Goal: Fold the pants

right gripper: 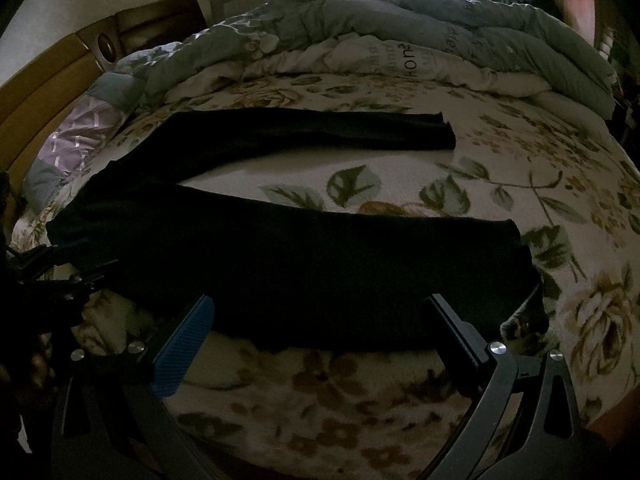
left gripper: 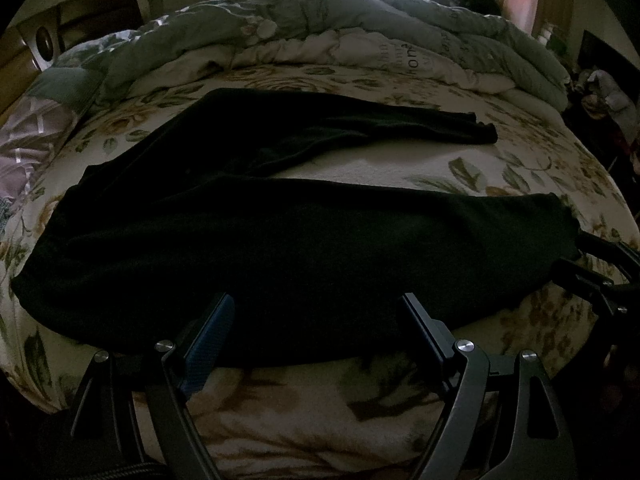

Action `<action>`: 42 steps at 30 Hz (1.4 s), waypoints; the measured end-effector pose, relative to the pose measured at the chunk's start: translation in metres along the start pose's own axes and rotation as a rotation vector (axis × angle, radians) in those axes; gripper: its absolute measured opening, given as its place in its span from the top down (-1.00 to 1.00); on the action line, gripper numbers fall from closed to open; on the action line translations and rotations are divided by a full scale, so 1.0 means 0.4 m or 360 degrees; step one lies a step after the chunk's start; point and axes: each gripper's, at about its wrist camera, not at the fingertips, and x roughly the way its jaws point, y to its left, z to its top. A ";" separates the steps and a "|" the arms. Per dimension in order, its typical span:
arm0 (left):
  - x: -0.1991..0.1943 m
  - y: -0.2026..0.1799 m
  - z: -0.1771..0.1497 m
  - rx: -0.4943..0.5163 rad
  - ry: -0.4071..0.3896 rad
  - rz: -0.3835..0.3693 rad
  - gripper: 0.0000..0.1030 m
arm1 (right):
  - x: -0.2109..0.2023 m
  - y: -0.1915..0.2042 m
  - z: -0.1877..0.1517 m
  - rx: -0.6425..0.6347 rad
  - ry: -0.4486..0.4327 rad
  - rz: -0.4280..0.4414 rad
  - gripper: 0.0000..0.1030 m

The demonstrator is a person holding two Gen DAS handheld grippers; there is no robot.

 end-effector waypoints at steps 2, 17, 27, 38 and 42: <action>0.000 0.001 0.001 -0.0002 0.0002 -0.0003 -0.62 | 0.001 0.000 0.003 0.0000 0.0002 0.0001 -0.99; 0.008 0.005 0.018 -0.0007 0.0032 -0.0036 -0.62 | 0.003 0.000 0.008 0.0022 0.0004 0.0022 -0.99; 0.035 0.012 0.092 0.0054 0.0036 -0.0048 -0.62 | 0.023 -0.039 0.071 0.0070 0.0006 0.0050 -0.99; 0.125 0.031 0.283 0.0160 0.0057 -0.0098 -0.62 | 0.094 -0.148 0.235 0.0133 0.0003 0.0066 -0.99; 0.183 0.032 0.355 0.0208 0.0097 -0.0124 -0.62 | 0.143 -0.186 0.302 0.0130 0.0018 0.0060 -0.99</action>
